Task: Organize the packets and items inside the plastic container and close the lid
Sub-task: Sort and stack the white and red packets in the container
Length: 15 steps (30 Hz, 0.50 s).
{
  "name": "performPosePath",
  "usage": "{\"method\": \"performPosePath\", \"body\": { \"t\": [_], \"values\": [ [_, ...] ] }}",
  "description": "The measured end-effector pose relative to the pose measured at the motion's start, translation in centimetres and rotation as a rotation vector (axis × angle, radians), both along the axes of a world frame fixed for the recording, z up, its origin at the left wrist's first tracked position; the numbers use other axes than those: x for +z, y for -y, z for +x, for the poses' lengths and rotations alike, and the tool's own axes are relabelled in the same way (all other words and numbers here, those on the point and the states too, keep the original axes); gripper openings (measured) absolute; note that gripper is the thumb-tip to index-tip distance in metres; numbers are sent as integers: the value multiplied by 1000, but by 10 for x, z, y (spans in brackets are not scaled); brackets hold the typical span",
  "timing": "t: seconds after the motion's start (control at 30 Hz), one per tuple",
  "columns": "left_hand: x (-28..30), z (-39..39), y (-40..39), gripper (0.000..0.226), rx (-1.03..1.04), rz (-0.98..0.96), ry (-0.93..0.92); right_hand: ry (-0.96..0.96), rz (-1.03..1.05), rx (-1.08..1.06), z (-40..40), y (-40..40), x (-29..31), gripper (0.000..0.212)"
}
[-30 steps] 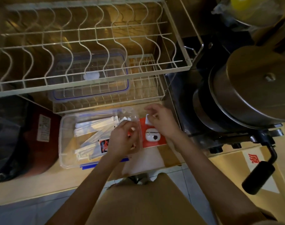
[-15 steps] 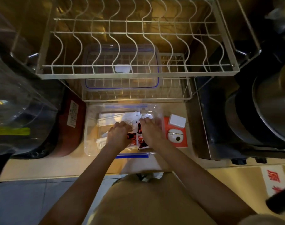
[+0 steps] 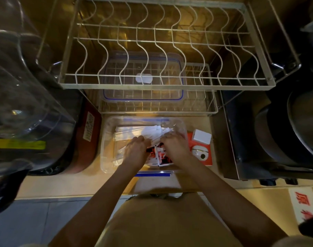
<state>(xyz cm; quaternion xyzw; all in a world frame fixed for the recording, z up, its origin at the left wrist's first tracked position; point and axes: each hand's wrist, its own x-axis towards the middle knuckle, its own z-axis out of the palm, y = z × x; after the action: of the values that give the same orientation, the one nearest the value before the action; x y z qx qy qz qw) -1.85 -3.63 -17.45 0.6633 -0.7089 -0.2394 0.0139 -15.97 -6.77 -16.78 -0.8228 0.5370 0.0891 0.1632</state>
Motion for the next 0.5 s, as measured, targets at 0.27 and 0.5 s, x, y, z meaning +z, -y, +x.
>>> {"method": "performPosePath", "body": {
  "t": [0.27, 0.5],
  "values": [
    [21, 26, 11, 18, 560, 401, -970, 812, 377, -690, -12, 4, 51, 22],
    [27, 26, 8, 19, 771, 465, -1297, 995, 531, -781, 10, -8, 46, 12]
  ]
}}
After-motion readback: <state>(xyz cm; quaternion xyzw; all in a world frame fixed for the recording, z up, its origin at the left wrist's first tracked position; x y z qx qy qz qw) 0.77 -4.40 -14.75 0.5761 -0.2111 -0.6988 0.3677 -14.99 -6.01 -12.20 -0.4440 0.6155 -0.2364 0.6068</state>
